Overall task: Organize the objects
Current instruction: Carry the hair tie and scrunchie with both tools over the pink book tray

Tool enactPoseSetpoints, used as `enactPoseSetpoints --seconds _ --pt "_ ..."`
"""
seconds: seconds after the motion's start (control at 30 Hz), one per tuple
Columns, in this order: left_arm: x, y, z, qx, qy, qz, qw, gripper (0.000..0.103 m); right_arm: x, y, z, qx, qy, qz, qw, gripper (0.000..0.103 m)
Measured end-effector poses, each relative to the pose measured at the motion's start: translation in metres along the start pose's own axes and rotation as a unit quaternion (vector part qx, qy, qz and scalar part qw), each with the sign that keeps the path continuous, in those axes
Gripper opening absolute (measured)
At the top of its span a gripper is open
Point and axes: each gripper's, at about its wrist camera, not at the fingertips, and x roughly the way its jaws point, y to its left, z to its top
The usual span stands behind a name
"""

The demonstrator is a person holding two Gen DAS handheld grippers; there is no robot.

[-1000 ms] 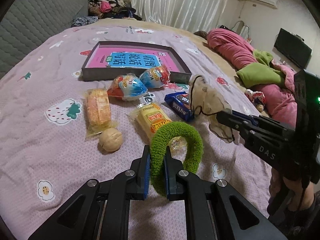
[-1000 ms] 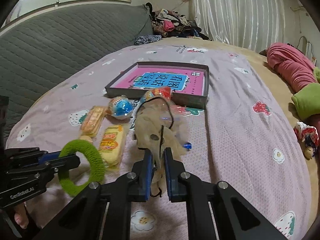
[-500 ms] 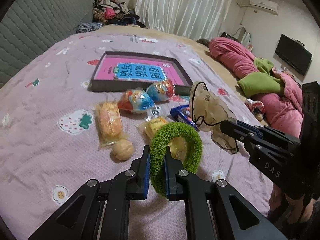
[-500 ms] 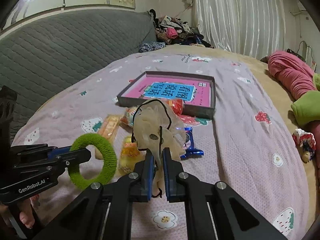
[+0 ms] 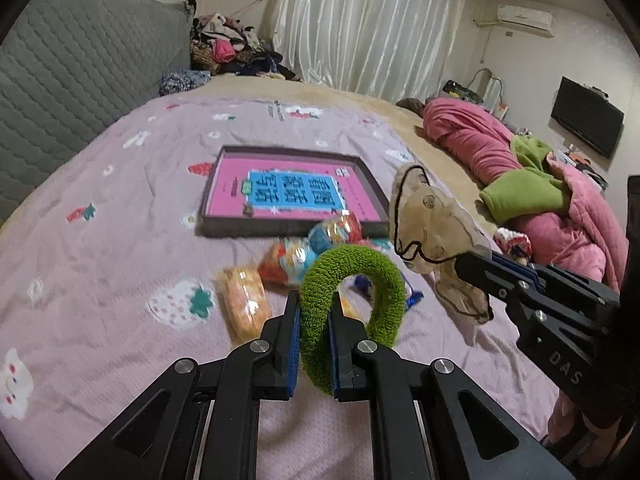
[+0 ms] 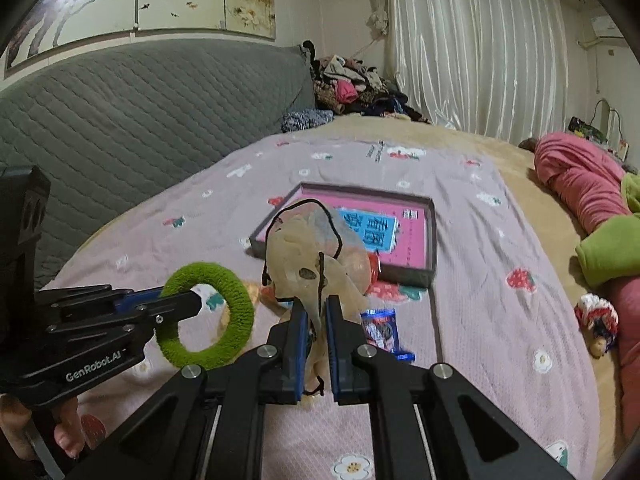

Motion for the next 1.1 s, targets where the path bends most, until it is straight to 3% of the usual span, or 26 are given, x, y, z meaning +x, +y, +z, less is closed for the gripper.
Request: enactPoseSetpoints --seconds 0.33,0.67,1.1 --pt "-0.009 0.016 0.054 0.004 -0.021 0.006 0.9998 0.012 -0.004 0.005 0.028 -0.002 -0.014 0.0 1.0 0.009" --pt "0.002 0.023 0.072 0.002 -0.022 0.02 0.9996 0.012 0.0 -0.003 0.046 0.004 -0.021 -0.005 1.0 0.009" --pt "0.028 0.016 0.122 0.019 -0.032 0.022 0.9991 0.012 0.019 -0.026 0.087 0.013 -0.034 -0.022 0.999 0.009"
